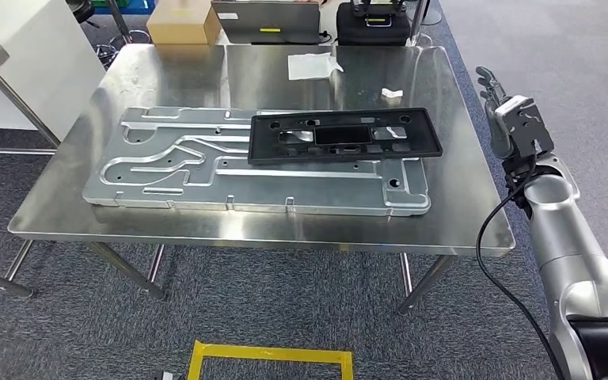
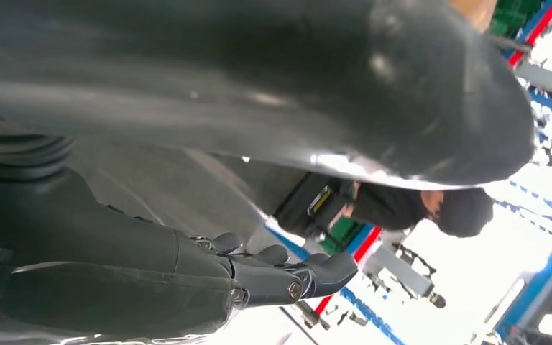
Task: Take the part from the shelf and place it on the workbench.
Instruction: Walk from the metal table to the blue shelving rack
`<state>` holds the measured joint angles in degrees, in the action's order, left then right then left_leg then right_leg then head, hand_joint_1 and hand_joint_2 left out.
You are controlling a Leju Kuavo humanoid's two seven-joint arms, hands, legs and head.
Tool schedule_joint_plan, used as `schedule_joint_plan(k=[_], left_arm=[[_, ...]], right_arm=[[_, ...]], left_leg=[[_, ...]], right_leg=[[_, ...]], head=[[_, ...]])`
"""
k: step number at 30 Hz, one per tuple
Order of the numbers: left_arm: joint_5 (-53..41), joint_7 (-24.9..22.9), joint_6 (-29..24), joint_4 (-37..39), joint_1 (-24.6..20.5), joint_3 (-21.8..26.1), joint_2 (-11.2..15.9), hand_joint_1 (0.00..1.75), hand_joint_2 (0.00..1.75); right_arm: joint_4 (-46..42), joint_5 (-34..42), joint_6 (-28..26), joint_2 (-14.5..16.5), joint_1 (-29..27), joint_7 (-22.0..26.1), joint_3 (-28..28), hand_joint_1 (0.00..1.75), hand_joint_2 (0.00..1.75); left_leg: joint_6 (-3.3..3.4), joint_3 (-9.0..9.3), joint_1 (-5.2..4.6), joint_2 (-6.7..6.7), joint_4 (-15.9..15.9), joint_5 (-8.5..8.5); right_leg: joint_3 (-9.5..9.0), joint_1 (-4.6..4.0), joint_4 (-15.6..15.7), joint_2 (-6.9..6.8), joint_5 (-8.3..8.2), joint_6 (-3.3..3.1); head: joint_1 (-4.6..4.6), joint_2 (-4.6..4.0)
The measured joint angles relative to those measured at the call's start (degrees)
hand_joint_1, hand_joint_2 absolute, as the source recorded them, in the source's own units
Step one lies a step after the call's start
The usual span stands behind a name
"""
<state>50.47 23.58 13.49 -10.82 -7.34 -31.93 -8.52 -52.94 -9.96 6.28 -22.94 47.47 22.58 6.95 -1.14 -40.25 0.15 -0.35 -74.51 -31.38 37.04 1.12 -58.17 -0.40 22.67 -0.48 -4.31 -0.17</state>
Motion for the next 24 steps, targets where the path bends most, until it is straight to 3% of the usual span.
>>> schedule_joint_plan(k=[2, 4, 6, 8, 9, 12, 13, 14, 15, 17, 19, 20, 22, 24], left_arm=[[-0.04, -0.09, -0.25, -0.01, -0.13, 0.0, 0.01, 0.0, 0.0], [-0.08, -0.21, -0.35, -0.02, -0.26, 0.0, 0.02, 0.0, 0.0], [-0.09, -0.3, -0.37, -0.02, -0.31, 0.01, 0.02, 0.0, 0.0], [-0.08, -0.38, -0.37, -0.02, -0.29, 0.02, 0.01, 0.0, 0.0], [-0.07, -0.39, -0.36, -0.02, -0.31, 0.03, 0.01, 0.0, 0.0], [-0.09, -0.38, -0.28, -0.02, -0.28, 0.04, -0.01, 0.0, 0.0], [-0.1, -0.34, -0.25, -0.02, -0.19, 0.04, 0.01, 0.0, 0.0], [-0.11, -0.29, -0.23, -0.02, -0.07, 0.04, 0.02, 0.0, 0.0], [-0.14, -0.21, -0.22, -0.02, 0.06, 0.04, 0.04, 0.0, 0.0], [-0.2, -0.06, -0.2, -0.02, 0.26, 0.04, 0.04, 0.0, 0.0], [-0.22, 0.09, -0.1, -0.02, 0.31, 0.05, 0.03, 0.0, 0.0], [-0.24, 0.17, 0.02, -0.02, 0.33, 0.05, 0.05, 0.0, 0.0], [-0.25, 0.26, 0.31, -0.01, 0.49, 0.08, 0.08, 0.0, 0.0], [-0.25, 0.34, 0.5, -0.01, 0.77, 0.11, 0.12, 0.0, 0.0]], right_arm=[[1.19, 0.3, 0.08, -0.01, 1.0, 0.52, 0.41, 0.0, 0.0], [1.99, 0.84, 0.22, -0.39, 1.54, 1.17, 0.59, 0.0, 0.0], [2.65, 1.18, 0.32, -0.68, 1.74, 1.6, 0.74, 0.0, 0.0], [3.46, 1.26, 0.23, -0.71, 1.84, 1.82, 0.98, 0.0, 0.0], [3.91, 1.28, 0.13, -0.71, 1.86, 1.89, 1.11, 0.0, 0.0], [5.04, 1.29, -0.1, -0.68, 1.56, 2.03, 1.65, 0.0, 0.0], [5.3, 1.29, -0.13, -0.67, 1.26, 2.09, 1.89, 0.0, 0.0], [5.53, 1.29, -0.15, -0.67, 0.92, 2.16, 2.12, 0.0, 0.0], [5.71, 1.32, -0.16, -0.67, 0.63, 2.24, 2.32, 0.0, 0.0], [5.93, 1.51, -0.16, -0.67, 0.4, 2.39, 2.59, 0.0, 0.0], [5.88, 2.13, -0.15, -0.73, 0.18, 2.53, 2.85, 0.0, 0.0], [5.76, 2.55, -0.15, -0.81, -0.11, 2.62, 2.97, 0.0, 0.0], [5.54, 3.24, -0.04, -0.97, -0.98, 2.76, 3.18, 0.0, 0.0], [5.44, 3.66, 0.13, -1.01, -1.55, 2.81, 3.49, 0.0, 0.0]], left_leg=[[0.53, 5.51, -0.04, -0.02, 6.76, 2.34], [1.33, 10.7, -0.31, -0.06, 14.34, 2.28], [2.04, 11.92, -0.58, -0.07, 16.99, 2.01], [2.97, 11.19, -0.41, 0.09, 17.32, 3.24], [3.5, 10.66, -0.32, 0.21, 17.53, 4.03], [4.25, 8.13, -0.3, 0.46, 17.63, 6.36], [4.24, 7.15, -0.33, 0.47, 17.54, 7.05], [4.19, 6.18, -0.33, 0.48, 17.4, 7.7], [4.08, 5.2, -0.33, 0.48, 17.19, 8.28], [3.7, 3.44, -0.29, 0.47, 16.5, 9.19], [3.09, 2.28, -0.4, 0.44, 15.8, 9.91], [2.77, 2.01, -0.46, 0.42, 15.66, 10.28], [2.13, 1.79, -0.53, 0.36, 15.77, 11.12], [1.49, 1.0, -0.44, 0.28, 14.52, 9.5]], right_leg=[[1.25, -0.05, -0.15, -0.11, -1.07, 0.37], [1.81, -0.15, -0.17, -0.36, -2.06, 0.91], [1.86, -0.15, 0.15, -0.55, -3.1, 1.59], [2.22, 0.0, 0.15, -0.42, -3.03, 2.24], [2.72, 0.07, -0.8, -0.29, -1.56, 2.5], [5.38, 0.21, -10.07, -0.04, 6.67, 3.2], [5.93, 0.23, -13.57, -0.03, 8.07, 3.42], [5.78, 0.25, -15.68, -0.02, 8.01, 3.57], [4.74, 0.29, -15.97, -0.02, 6.86, 3.66], [-0.1, 0.37, -10.72, -0.02, 4.54, 3.6], [-5.26, 0.07, -3.21, 0.05, 5.41, 3.09], [-6.53, -0.14, -1.06, 0.1, 6.25, 2.71], [-6.65, -0.3, -0.15, 0.14, 6.13, 1.78], [-5.76, -0.06, 0.03, -0.05, 5.04, 0.75]], head=[[-0.01, 0.01], [0.01, 0.01], [0.03, 0.01], [0.03, 0.01], [0.04, 0.0], [0.05, 0.0], [0.06, 0.0], [0.06, 0.0], [0.06, 0.0], [0.05, 0.0], [0.04, 0.01], [0.04, 0.01], [0.04, 0.0], [0.04, 0.0]])
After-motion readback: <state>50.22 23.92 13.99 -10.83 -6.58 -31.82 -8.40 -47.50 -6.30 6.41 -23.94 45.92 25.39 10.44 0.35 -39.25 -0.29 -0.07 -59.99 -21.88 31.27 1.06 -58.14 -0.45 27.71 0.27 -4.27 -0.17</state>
